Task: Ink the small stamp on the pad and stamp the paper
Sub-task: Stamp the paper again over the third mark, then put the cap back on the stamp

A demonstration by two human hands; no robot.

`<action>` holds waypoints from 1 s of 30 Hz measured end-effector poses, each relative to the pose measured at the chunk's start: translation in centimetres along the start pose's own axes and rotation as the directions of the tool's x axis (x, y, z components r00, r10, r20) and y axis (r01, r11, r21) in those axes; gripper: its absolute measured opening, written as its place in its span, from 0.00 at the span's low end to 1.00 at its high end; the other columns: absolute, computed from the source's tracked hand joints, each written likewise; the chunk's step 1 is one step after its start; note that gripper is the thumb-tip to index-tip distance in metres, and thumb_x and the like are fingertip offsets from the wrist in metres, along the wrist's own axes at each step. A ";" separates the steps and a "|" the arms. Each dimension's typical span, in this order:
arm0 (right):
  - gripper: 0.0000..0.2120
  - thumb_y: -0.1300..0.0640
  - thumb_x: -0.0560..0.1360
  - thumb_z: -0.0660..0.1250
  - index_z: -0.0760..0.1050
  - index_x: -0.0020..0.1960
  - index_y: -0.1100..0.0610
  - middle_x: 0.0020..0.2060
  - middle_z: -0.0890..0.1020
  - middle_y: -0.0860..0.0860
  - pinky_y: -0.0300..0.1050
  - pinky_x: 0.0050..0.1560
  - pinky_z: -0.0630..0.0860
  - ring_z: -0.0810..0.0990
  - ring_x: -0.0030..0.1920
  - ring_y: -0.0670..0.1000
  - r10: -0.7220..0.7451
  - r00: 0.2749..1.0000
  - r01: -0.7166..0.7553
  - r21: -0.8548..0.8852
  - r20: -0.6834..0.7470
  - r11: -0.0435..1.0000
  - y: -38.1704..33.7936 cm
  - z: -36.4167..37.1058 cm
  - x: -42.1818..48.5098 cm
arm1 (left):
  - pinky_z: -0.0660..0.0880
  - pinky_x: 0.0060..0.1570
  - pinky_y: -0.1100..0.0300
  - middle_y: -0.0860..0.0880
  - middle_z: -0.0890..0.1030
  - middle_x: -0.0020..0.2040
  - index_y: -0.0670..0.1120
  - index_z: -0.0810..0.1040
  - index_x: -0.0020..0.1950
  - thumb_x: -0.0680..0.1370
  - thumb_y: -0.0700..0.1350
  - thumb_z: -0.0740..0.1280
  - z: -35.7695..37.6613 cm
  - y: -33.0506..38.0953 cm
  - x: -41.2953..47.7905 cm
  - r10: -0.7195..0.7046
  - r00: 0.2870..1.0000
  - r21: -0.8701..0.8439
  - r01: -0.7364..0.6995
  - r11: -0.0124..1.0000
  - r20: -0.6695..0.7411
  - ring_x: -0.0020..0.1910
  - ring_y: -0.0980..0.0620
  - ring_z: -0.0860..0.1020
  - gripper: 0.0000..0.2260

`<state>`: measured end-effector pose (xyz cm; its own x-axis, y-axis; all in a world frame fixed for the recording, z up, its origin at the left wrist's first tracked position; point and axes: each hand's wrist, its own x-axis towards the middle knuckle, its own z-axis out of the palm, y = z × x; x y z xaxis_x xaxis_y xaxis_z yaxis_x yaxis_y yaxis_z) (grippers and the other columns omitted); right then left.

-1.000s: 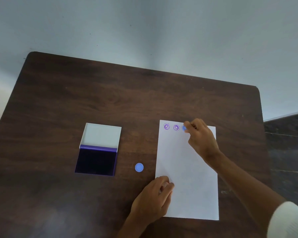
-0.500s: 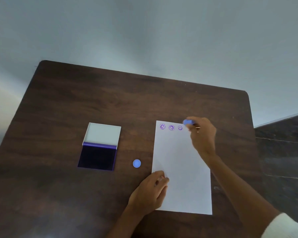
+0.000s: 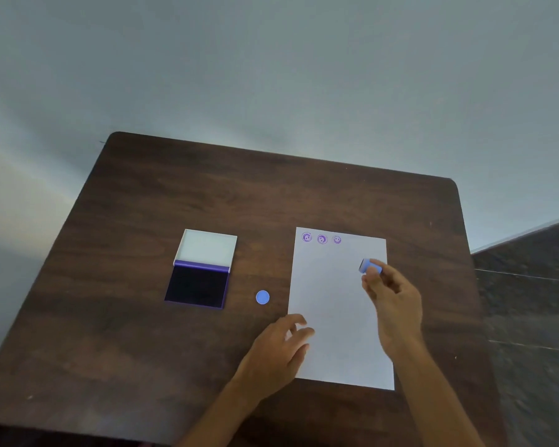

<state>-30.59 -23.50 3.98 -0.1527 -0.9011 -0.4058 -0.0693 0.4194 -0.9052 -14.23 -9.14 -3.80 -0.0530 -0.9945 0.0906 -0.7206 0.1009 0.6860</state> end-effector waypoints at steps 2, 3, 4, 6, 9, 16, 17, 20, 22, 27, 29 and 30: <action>0.12 0.54 0.73 0.72 0.81 0.56 0.53 0.49 0.86 0.48 0.37 0.50 0.80 0.84 0.47 0.45 0.019 1.000 -0.019 -0.018 0.017 1.000 0.9 0.9 -1.6 | 0.78 0.55 0.61 0.47 0.82 0.57 0.45 0.81 0.58 0.77 0.44 0.69 -1.1 -0.5 -0.7 -0.046 0.994 -0.010 0.045 0.999 -0.102 0.53 0.52 0.81 0.11; 0.12 0.54 0.72 0.72 0.82 0.55 0.52 0.49 0.85 0.47 0.34 0.48 0.80 0.84 0.47 0.44 0.019 1.000 -0.019 -0.031 0.024 0.999 1.3 1.5 -2.3 | 0.79 0.54 0.60 0.46 0.82 0.56 0.43 0.82 0.57 0.76 0.43 0.71 -1.5 -0.9 -1.0 -0.091 0.982 -0.021 0.089 0.996 -0.167 0.53 0.52 0.81 0.11; 0.11 0.54 0.72 0.72 0.81 0.55 0.52 0.48 0.85 0.46 0.33 0.47 0.80 0.84 0.47 0.45 0.020 0.999 -0.019 -0.045 0.033 0.999 1.7 2.0 -3.0 | 0.79 0.53 0.59 0.46 0.82 0.56 0.43 0.81 0.58 0.75 0.42 0.72 -2.1 -1.4 -1.2 -0.160 0.961 -0.042 0.155 0.987 -0.224 0.52 0.52 0.81 0.11; 0.11 0.54 0.73 0.72 0.81 0.55 0.51 0.49 0.85 0.46 0.33 0.47 0.79 0.84 0.48 0.47 0.028 0.998 -0.023 -0.080 0.055 0.997 2.5 3.0 -4.1 | 0.79 0.48 0.63 0.48 0.79 0.58 0.45 0.79 0.60 0.75 0.43 0.72 -3.3 -2.1 -1.0 -0.334 0.897 -0.111 0.315 0.943 -0.290 0.47 0.55 0.79 0.14; 0.10 0.54 0.73 0.72 0.81 0.54 0.51 0.49 0.84 0.47 0.31 0.45 0.77 0.83 0.47 0.48 0.035 0.996 -0.022 -0.144 0.083 0.989 3.5 4.6 -5.5 | 0.72 0.43 0.73 0.49 0.75 0.62 0.48 0.75 0.65 0.75 0.45 0.72 -4.4 -3.0 -0.4 -0.498 0.817 -0.179 0.465 0.867 -0.291 0.40 0.58 0.76 0.19; 0.08 0.53 0.74 0.71 0.78 0.52 0.50 0.46 0.83 0.47 0.40 0.52 0.78 0.82 0.45 0.45 -0.064 0.988 0.115 -0.387 0.142 0.915 5.3 7.6 -6.9 | 0.71 0.55 0.67 0.47 0.70 0.71 0.47 0.68 0.73 0.76 0.51 0.70 -3.5 -3.9 1.4 -0.558 0.816 -0.117 0.546 0.830 -0.150 0.55 0.51 0.77 0.27; 0.07 0.52 0.74 0.71 0.78 0.52 0.50 0.46 0.83 0.47 0.36 0.51 0.77 0.81 0.43 0.44 -0.098 0.982 0.158 -0.427 0.160 0.890 5.4 8.0 -6.9 | 0.70 0.59 0.65 0.47 0.69 0.71 0.47 0.67 0.73 0.77 0.51 0.70 -3.2 -4.0 1.6 -0.563 0.814 -0.106 0.553 0.826 -0.141 0.61 0.50 0.75 0.27; 0.09 0.55 0.75 0.71 0.79 0.54 0.54 0.48 0.84 0.50 0.28 0.49 0.73 0.80 0.43 0.44 -0.170 0.952 0.281 -0.516 0.253 0.809 5.7 9.3 -6.4 | 0.63 0.59 0.67 0.46 0.71 0.70 0.45 0.69 0.72 0.78 0.52 0.67 -2.6 -4.3 1.9 -0.586 0.798 -0.117 0.574 0.810 -0.138 0.65 0.48 0.73 0.25; 0.10 0.57 0.75 0.69 0.79 0.56 0.57 0.50 0.84 0.52 0.34 0.52 0.76 0.81 0.47 0.48 -0.180 0.922 0.346 -0.522 0.343 0.780 5.8 9.9 -6.2 | 0.62 0.57 0.68 0.44 0.74 0.67 0.43 0.72 0.69 0.78 0.51 0.67 -2.4 -4.4 2.0 -0.594 0.793 -0.148 0.576 0.804 -0.136 0.62 0.47 0.75 0.22; 0.10 0.60 0.75 0.67 0.78 0.56 0.54 0.48 0.81 0.52 0.35 0.48 0.74 0.80 0.47 0.49 -0.201 0.872 0.433 -0.512 0.446 0.742 6.1 10.9 -6.1 | 0.66 0.58 0.63 0.38 0.78 0.62 0.38 0.76 0.63 0.79 0.45 0.67 -2.4 -4.5 2.3 -0.610 0.784 -0.202 0.582 0.787 -0.115 0.58 0.41 0.77 0.16; 0.09 0.59 0.75 0.67 0.78 0.55 0.54 0.47 0.81 0.52 0.36 0.47 0.75 0.80 0.46 0.49 -0.206 0.865 0.449 -0.519 0.458 0.728 6.4 11.3 -6.1 | 0.67 0.55 0.67 0.44 0.75 0.62 0.46 0.75 0.63 0.78 0.45 0.67 -2.7 -4.7 1.9 -0.551 0.822 -0.257 0.507 0.823 -0.144 0.57 0.48 0.75 0.14; 0.09 0.59 0.75 0.67 0.78 0.55 0.54 0.47 0.81 0.52 0.35 0.46 0.74 0.79 0.46 0.50 -0.208 0.861 0.457 -0.523 0.465 0.720 6.5 11.4 -6.0 | 0.69 0.53 0.67 0.48 0.73 0.61 0.49 0.75 0.62 0.77 0.44 0.67 -2.9 -4.6 1.7 -0.529 0.834 -0.286 0.474 0.833 -0.160 0.56 0.51 0.74 0.13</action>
<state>-18.83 -16.58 -0.91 0.3413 -0.9140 -0.2193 -0.6351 -0.0522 -0.7707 -8.98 -11.23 -4.69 0.4477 -0.8776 -0.1714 -0.4281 -0.3786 0.8206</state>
